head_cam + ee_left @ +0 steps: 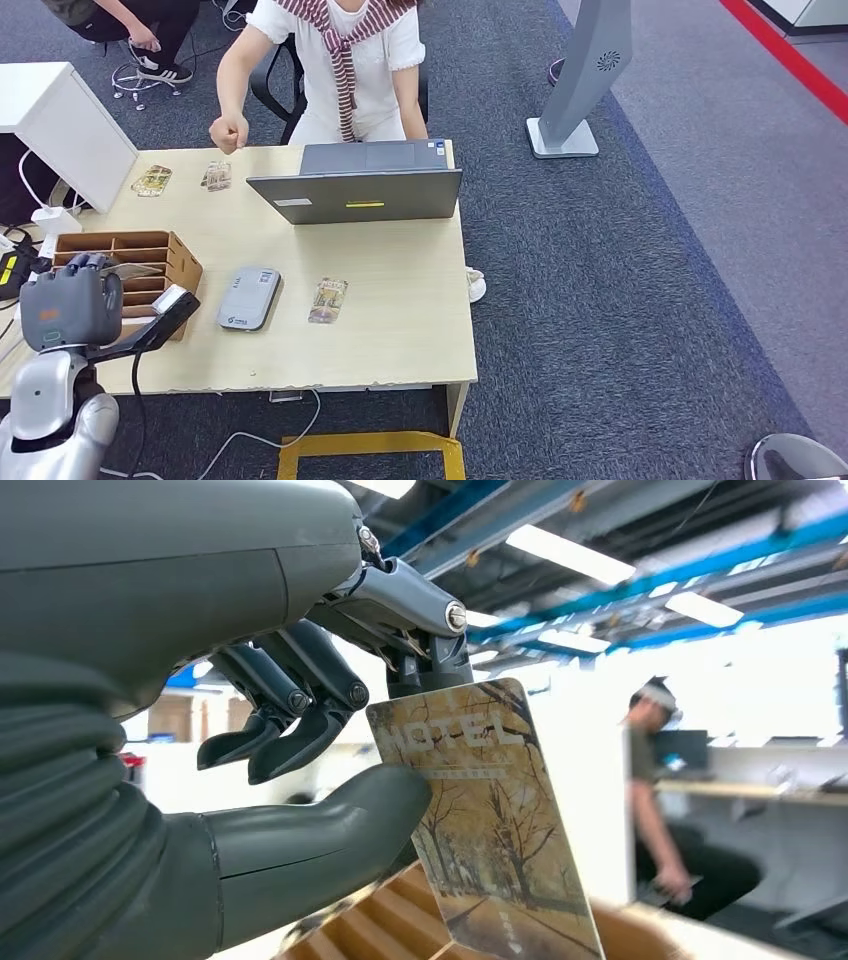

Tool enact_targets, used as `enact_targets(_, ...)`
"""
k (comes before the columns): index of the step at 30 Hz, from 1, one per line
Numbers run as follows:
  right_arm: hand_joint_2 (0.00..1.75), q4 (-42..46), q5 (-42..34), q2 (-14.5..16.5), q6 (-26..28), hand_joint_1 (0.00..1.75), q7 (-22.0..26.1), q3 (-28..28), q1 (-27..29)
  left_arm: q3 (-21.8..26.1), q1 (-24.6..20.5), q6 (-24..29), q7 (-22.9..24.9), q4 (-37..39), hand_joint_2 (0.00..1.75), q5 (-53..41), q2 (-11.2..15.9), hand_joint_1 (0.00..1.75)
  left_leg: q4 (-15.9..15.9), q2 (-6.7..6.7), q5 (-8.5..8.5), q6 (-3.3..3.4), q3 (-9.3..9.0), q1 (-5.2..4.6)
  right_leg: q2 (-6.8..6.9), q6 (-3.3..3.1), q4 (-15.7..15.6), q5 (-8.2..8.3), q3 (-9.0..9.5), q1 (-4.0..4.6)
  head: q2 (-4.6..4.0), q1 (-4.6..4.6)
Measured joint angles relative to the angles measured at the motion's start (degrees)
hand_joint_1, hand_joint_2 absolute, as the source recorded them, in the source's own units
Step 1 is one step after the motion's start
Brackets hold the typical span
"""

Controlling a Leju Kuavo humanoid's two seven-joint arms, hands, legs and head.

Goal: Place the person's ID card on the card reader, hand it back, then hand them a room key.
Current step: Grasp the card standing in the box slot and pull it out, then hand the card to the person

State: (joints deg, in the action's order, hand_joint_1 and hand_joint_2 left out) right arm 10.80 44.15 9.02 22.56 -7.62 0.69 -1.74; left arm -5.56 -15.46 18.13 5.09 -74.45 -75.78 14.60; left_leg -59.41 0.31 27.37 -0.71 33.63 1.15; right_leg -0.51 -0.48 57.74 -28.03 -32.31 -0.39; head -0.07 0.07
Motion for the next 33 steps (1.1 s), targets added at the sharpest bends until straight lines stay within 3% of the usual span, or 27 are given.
enact_targets(6, 1.75, 0.0, 0.0, 0.0, 0.0, 0.00, 0.0, -0.8, 0.0, -2.1, 0.0, -0.9, 0.2, -5.8, 1.75, 0.1, 0.0, 1.75, 0.0, 0.01, 0.00, 0.00, -0.02, 0.00, 0.00, 0.00, 0.0, 0.00, 0.00, 0.00, 0.00, -0.02)
enact_targets(15, 1.75, 0.0, 0.6, 0.1, -0.2, 0.00, 0.0, -0.9, 0.0, -4.3, -2.0, -0.5, 1.5, -7.8, 1.75, 0.1, 0.1, 1.75, 0.0, -0.01, 0.00, 0.00, -0.01, 0.00, 0.00, 0.00, 0.0, 0.00, -0.01, 0.00, 0.00, 0.00)
enact_targets(18, 1.75, 0.0, 1.7, 0.1, -0.7, 0.00, 0.3, -0.9, 0.0, -4.3, -6.7, 2.7, 2.4, -3.2, 1.75, -2.5, 0.8, 1.75, 0.0, -0.04, -0.03, 0.00, -0.01, 0.00, 0.03, -0.02, 0.0, 0.03, 0.01, 0.00, 0.00, 0.00)
enact_targets(24, 1.75, 0.0, 2.4, 0.1, -1.1, 0.00, 1.1, -0.9, -0.1, -4.3, -17.6, 8.6, 1.2, 13.8, 1.75, -6.0, 2.7, 1.75, 0.0, 0.02, -0.11, -0.04, -0.03, 0.01, -0.01, -0.09, 0.1, 0.13, 0.01, 0.01, 0.00, -0.02)
enact_targets(33, 1.75, 0.0, 2.5, 0.2, -1.5, 0.00, 0.8, -0.9, -0.1, -4.3, -21.9, 9.6, 1.3, 24.8, 1.75, -7.2, 3.9, 1.75, 0.0, 0.04, -0.08, -0.04, 0.00, 0.01, -0.04, -0.08, 0.0, 0.12, -0.02, 0.01, 0.00, -0.01)
